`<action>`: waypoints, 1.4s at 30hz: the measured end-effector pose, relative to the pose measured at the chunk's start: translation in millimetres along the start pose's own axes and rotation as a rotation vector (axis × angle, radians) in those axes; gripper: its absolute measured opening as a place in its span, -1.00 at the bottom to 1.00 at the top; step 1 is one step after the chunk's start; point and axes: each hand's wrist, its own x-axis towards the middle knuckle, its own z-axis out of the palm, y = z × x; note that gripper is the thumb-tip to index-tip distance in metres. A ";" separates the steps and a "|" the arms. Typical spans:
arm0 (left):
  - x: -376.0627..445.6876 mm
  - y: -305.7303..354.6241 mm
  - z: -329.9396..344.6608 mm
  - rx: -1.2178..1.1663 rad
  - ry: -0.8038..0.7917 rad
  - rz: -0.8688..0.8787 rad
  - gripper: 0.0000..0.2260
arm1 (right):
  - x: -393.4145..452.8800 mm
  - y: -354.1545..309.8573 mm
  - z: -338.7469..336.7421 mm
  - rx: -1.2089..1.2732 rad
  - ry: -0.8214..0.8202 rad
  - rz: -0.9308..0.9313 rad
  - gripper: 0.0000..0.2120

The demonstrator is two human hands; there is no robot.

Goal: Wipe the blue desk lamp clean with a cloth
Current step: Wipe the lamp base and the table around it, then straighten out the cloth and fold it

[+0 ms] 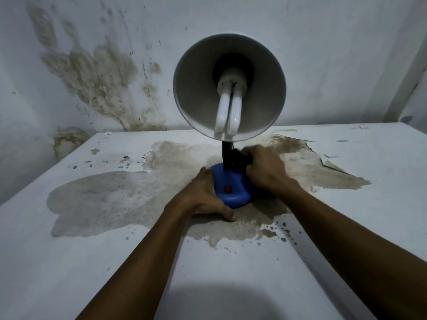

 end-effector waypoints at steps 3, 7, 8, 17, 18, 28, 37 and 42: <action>1.1 -2.0 0.7 -0.005 0.014 0.030 0.01 | -13.0 6.6 15.6 -0.146 -0.041 -0.133 -0.62; -14.9 14.9 -0.7 -0.014 0.237 0.417 -0.05 | -41.8 7.1 12.0 -0.144 -0.052 -0.260 -0.63; -19.8 19.7 0.4 -0.033 0.306 0.481 -0.05 | -50.2 4.4 9.5 -0.128 -0.046 -0.281 -0.66; -11.4 -1.3 9.6 -0.121 0.124 0.339 -0.36 | -89.0 5.9 -39.4 0.343 -0.335 -0.069 -0.59; -12.2 -0.1 9.1 -0.098 0.128 0.327 -0.37 | -82.7 10.1 -42.4 0.386 -0.252 -0.007 -0.55; -20.4 19.3 1.8 -0.064 0.218 0.533 -0.16 | -83.7 -1.2 2.1 0.150 0.005 0.140 -0.77; -23.9 3.9 4.4 -0.048 0.054 0.189 0.04 | -101.8 3.6 -32.0 0.952 -0.278 0.370 -0.78; -49.2 0.6 15.2 -0.434 0.581 -0.002 -0.69 | -110.9 14.9 -43.6 1.393 -0.168 0.481 -0.73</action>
